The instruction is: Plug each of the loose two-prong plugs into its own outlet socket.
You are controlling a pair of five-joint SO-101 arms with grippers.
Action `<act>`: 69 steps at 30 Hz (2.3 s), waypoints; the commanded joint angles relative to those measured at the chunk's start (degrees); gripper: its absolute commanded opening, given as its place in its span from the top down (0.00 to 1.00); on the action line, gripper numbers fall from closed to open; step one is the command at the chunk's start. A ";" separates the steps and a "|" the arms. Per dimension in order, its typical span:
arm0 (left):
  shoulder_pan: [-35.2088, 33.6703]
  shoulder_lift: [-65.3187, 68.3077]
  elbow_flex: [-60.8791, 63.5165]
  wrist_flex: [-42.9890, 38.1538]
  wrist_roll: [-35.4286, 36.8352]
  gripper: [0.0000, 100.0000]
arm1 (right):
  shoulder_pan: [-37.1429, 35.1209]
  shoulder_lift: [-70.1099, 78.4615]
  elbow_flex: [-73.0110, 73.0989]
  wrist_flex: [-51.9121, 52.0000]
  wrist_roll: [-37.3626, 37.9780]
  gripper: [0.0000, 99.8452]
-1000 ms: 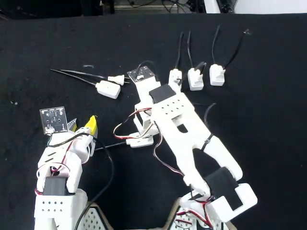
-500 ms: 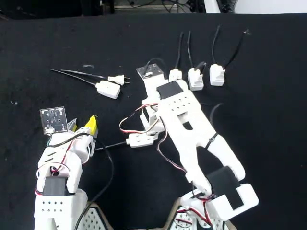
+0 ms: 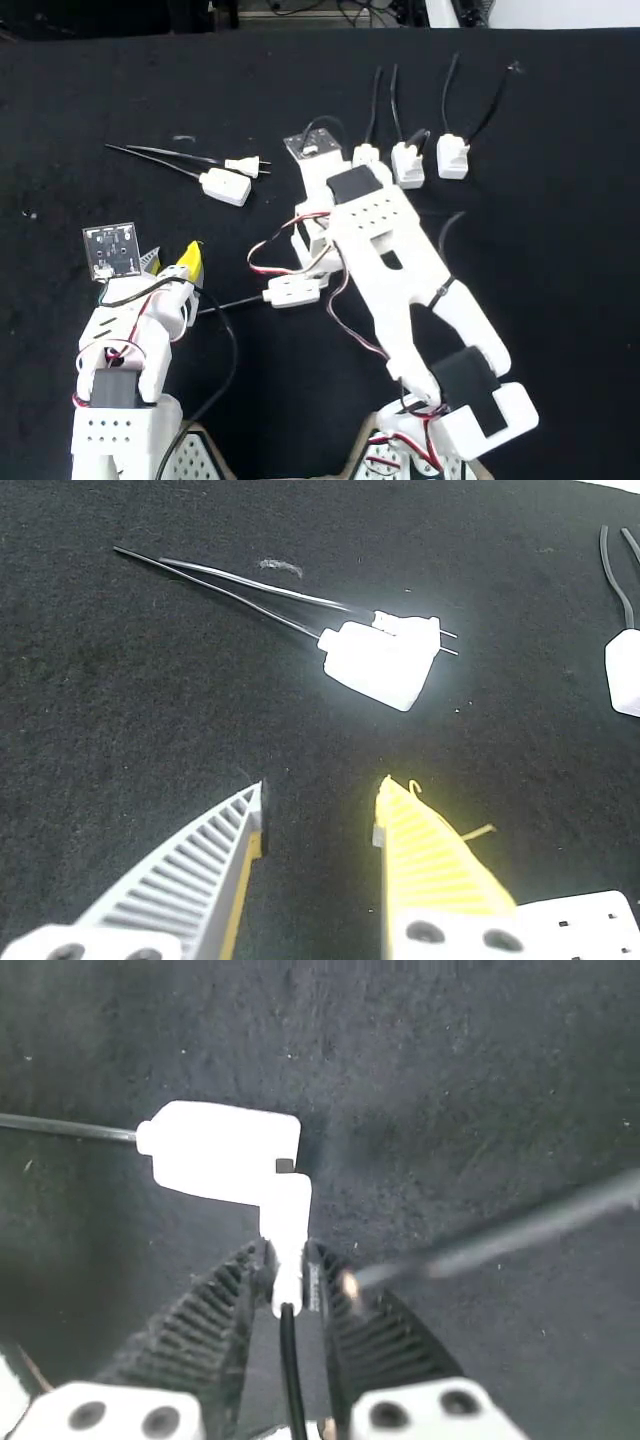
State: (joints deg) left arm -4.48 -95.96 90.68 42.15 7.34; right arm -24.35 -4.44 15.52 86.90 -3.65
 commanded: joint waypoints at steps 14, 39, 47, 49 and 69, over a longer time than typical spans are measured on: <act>-0.22 -0.62 -1.10 -0.44 0.00 0.81 | -1.58 9.36 -11.30 6.24 -0.62 0.99; -0.22 -0.62 -1.10 -0.44 0.00 0.81 | -2.90 9.89 -9.71 2.29 -2.64 0.99; -0.22 -0.62 -1.10 -0.44 0.00 0.81 | -2.90 9.89 -6.37 -1.14 -2.29 0.99; -0.22 -0.62 -1.10 -0.44 0.00 0.81 | -2.99 9.89 -6.29 -1.14 -2.20 0.99; -0.22 -0.62 -1.10 -0.44 0.00 0.81 | -2.99 11.74 -12.35 5.71 -0.53 0.99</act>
State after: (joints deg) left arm -4.48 -95.96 90.68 42.15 7.34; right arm -26.46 6.55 6.55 92.53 -4.70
